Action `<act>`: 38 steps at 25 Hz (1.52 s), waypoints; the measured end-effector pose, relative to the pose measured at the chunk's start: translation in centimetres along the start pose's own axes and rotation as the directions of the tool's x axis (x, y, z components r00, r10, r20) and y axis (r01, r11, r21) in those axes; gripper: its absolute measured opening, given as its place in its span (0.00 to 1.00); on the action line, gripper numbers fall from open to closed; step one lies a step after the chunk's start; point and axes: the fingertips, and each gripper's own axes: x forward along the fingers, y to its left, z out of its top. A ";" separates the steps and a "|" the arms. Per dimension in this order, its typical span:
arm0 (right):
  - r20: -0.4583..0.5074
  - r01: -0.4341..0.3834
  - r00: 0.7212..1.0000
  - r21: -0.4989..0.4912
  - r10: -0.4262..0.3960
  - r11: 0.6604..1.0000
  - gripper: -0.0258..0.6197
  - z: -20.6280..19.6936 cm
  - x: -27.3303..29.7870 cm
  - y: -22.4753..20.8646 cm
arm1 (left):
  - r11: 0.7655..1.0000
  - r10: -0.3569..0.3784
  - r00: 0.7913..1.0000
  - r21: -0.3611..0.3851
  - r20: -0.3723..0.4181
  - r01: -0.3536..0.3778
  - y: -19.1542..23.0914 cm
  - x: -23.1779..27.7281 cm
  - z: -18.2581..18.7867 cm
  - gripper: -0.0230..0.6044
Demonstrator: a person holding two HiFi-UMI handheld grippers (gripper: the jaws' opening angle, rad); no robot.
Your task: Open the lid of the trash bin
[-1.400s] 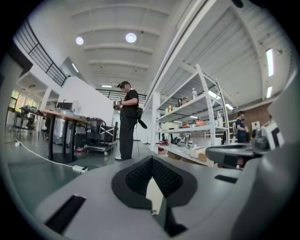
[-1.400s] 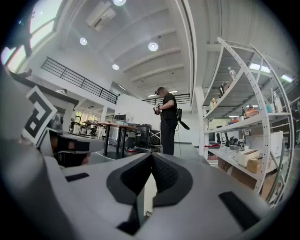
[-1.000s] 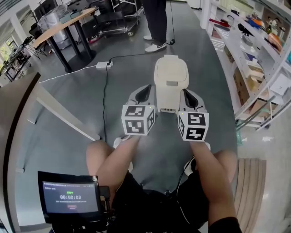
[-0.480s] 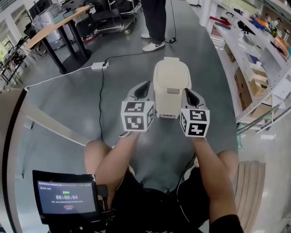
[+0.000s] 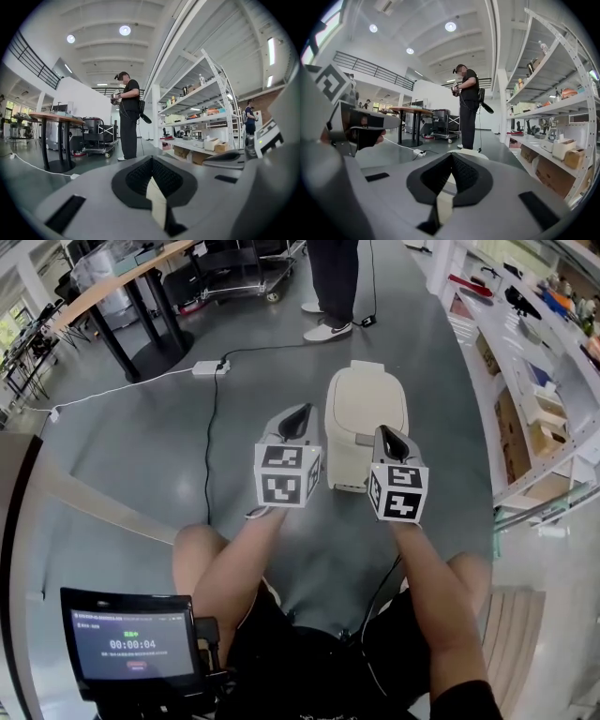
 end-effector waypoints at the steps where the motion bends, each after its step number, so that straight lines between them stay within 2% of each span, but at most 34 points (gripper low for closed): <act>1: -0.004 -0.001 1.000 0.000 0.001 1.000 0.04 -0.2 0.5 -0.2 | 1.000 0.002 1.000 0.008 -0.006 -0.002 0.3 0.4 -0.3 0.03; 9: -0.027 -0.008 1.000 0.020 0.009 1.000 0.04 -1.2 3.5 -1.3 | 0.999 0.010 0.999 -0.042 -0.052 -0.013 2.9 3.9 -2.0 0.03; 14: -0.045 -0.013 0.999 0.011 0.013 1.000 0.04 -1.7 4.7 -0.9 | 0.994 -0.007 0.998 -0.107 -0.064 0.001 3.0 5.3 -2.6 0.03; 20: -0.088 -0.019 0.996 -0.010 0.018 1.000 0.04 -3.5 4.9 -0.6 | 0.997 -0.013 0.997 -0.080 -0.070 0.008 2.4 5.8 -3.1 0.03; 28: -0.128 -0.033 0.991 -0.010 0.031 0.999 0.04 -4.7 5.1 -0.2 | 0.997 -0.012 0.996 -0.081 -0.084 0.005 2.6 5.8 -3.4 0.03; 34: -0.177 -0.042 0.984 -0.059 0.031 0.997 0.04 -6.8 5.3 0.1 | 0.997 -0.011 0.996 -0.080 -0.088 0.004 2.6 5.8 -3.5 0.03; 38: -0.196 -0.051 0.980 -0.045 0.041 0.998 0.04 -7.5 5.4 0.4 | 0.997 -0.010 0.996 -0.079 -0.092 0.003 2.7 5.8 -3.5 0.03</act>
